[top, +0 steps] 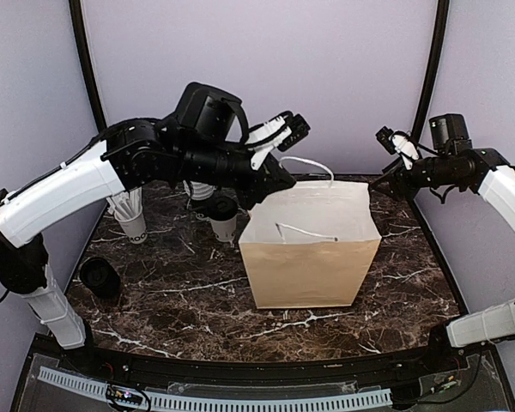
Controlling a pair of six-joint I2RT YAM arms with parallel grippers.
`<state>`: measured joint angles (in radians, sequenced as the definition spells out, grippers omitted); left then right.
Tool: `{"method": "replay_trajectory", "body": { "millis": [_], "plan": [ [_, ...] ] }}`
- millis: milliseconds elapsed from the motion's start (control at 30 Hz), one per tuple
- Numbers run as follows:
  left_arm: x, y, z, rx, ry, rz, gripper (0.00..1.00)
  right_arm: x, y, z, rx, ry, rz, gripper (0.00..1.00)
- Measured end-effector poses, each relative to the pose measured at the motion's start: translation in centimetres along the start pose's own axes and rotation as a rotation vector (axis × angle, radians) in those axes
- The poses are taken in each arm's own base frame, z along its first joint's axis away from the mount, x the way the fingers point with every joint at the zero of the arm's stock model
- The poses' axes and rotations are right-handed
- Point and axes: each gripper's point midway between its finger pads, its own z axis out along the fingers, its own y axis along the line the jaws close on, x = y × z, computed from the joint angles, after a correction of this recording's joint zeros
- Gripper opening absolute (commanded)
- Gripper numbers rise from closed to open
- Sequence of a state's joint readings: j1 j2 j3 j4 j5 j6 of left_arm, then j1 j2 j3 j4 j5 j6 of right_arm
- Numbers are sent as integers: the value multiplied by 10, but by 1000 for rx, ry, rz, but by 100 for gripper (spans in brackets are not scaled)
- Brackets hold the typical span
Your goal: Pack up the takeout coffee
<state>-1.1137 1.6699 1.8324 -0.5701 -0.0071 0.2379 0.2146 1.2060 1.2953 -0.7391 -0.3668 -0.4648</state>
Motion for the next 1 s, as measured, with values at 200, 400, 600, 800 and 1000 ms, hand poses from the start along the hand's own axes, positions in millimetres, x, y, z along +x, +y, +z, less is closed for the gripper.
{"method": "replay_trajectory", "body": {
  "millis": [200,400,600,800,1000],
  "plan": [
    [-29,23,-12,80,-70,-105,0,1,0,1,-2,2,1,60],
    [9,29,38,187,33,-188,0,8,2,5,-9,18,10,59],
    [41,42,78,250,104,-263,2,11,1,7,-5,27,13,59],
    [30,70,75,219,62,-288,58,18,0,12,-4,48,20,60],
    [8,93,51,109,20,-261,80,12,-1,11,-11,51,27,61]
  ]
}}
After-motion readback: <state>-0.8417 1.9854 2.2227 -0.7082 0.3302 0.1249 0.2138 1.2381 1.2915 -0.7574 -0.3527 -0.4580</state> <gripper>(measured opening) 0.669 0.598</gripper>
